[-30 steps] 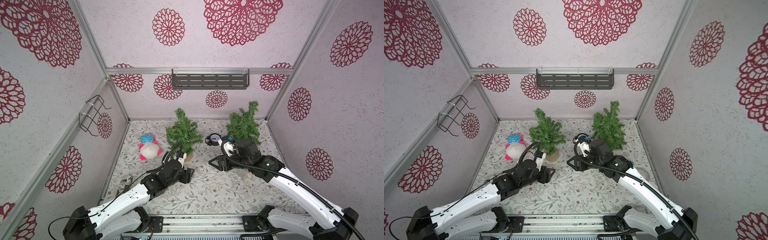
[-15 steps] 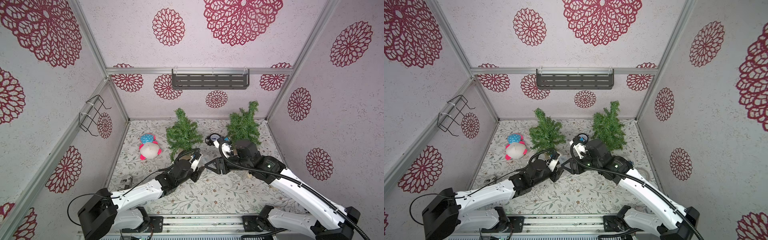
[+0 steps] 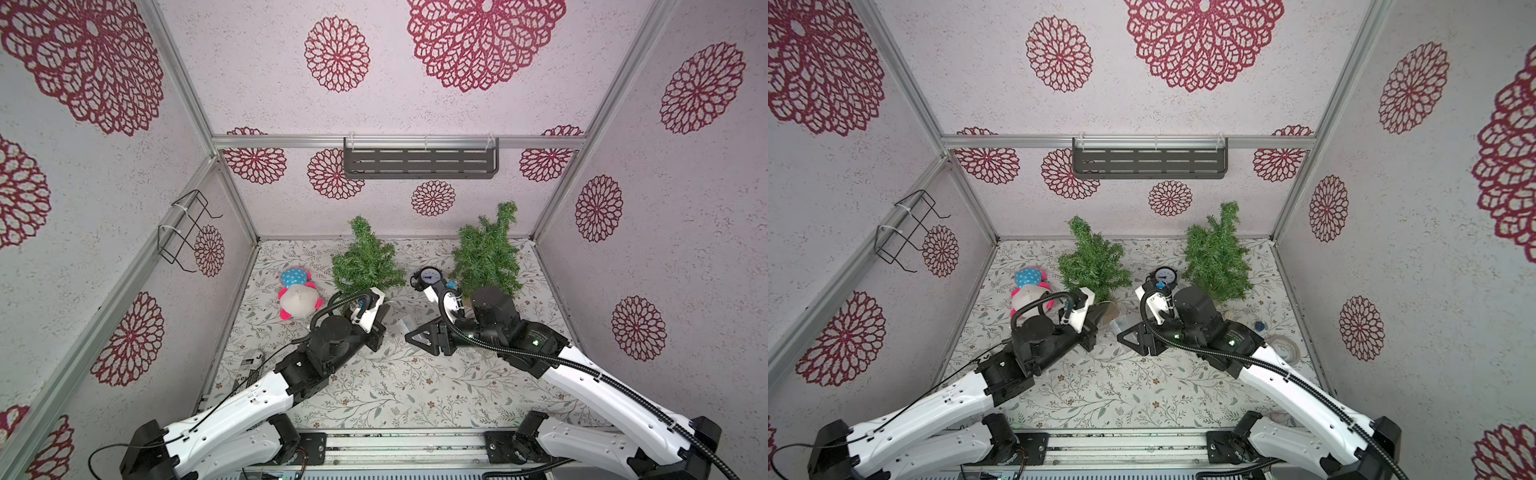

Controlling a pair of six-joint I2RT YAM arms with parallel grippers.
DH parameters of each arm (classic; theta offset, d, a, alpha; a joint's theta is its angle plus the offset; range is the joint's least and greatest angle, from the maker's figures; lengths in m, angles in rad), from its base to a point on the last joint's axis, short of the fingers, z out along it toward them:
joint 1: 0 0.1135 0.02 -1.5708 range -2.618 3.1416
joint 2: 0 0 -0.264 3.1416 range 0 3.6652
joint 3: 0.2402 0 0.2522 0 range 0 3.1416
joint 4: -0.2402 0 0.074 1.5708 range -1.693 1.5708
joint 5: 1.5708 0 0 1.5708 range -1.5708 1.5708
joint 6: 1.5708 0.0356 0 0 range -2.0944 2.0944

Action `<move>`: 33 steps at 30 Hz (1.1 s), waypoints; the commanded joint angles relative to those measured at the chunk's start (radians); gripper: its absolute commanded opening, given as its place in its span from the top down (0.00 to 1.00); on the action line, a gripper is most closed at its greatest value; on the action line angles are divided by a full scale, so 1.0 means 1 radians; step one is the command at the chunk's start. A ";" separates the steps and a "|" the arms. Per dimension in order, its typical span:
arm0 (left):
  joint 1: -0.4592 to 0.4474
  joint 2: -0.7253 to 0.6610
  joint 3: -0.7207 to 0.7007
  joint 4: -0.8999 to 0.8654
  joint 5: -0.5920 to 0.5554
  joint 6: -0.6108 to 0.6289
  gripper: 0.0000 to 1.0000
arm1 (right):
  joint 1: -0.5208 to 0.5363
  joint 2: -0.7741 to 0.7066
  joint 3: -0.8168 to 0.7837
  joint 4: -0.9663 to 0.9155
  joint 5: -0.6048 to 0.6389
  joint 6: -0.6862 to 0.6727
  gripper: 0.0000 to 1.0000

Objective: Wrap string light around the christmas tree
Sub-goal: Pick up the light string from the center of the board.

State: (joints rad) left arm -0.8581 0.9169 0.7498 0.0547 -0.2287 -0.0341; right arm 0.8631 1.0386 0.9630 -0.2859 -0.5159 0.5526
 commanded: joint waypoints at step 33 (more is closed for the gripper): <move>0.079 -0.018 0.335 -0.135 0.017 0.279 0.99 | 0.123 0.177 -0.049 0.396 0.219 -0.113 0.23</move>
State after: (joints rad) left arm -0.7860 0.8906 1.0538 -0.1154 -0.2634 0.2493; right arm 0.9821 1.2339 0.9337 0.0605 -0.3359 0.4496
